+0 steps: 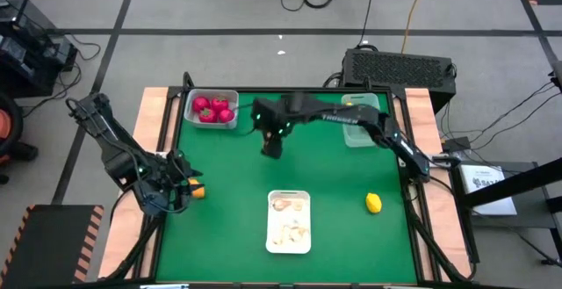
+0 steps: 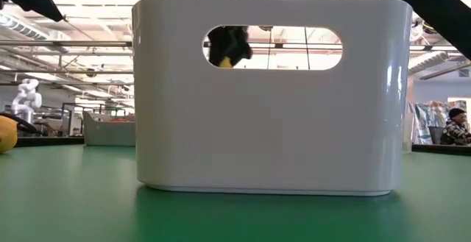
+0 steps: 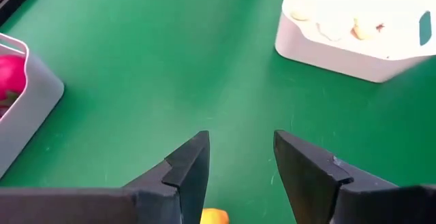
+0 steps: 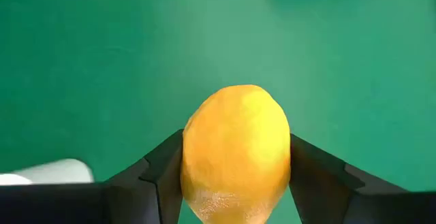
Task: Sort produce into baskets
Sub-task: Put the bottom left lemon into the transparent bin
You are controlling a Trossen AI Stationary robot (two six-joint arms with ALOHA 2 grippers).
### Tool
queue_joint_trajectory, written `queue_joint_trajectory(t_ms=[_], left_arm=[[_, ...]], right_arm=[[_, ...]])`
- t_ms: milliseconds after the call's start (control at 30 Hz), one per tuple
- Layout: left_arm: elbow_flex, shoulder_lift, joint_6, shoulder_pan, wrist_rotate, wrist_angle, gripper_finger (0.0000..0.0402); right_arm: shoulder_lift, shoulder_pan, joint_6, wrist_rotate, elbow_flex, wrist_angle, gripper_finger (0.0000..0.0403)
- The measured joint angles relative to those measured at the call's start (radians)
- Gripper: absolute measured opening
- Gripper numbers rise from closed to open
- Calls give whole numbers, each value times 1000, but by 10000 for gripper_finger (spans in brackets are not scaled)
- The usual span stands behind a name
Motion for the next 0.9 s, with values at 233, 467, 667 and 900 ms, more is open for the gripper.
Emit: queue_joint_trajectory(t_ms=[233, 467, 667, 900], left_arm=[[0, 0, -9, 30, -3, 9, 171], [0, 0, -65, 38, -2, 19, 171], [-1, 0, -90, 39, -32, 35, 171], [-1, 0, -89, 101, -146, 90, 171]], right_arm=[[-53, -123, -49, 41, 0, -214, 204], [-149, -258, -98, 48, -60, -340, 204], [-337, -377, -71, 68, -316, -273, 203], [-619, -454, -4, 65, -772, -46, 204]])
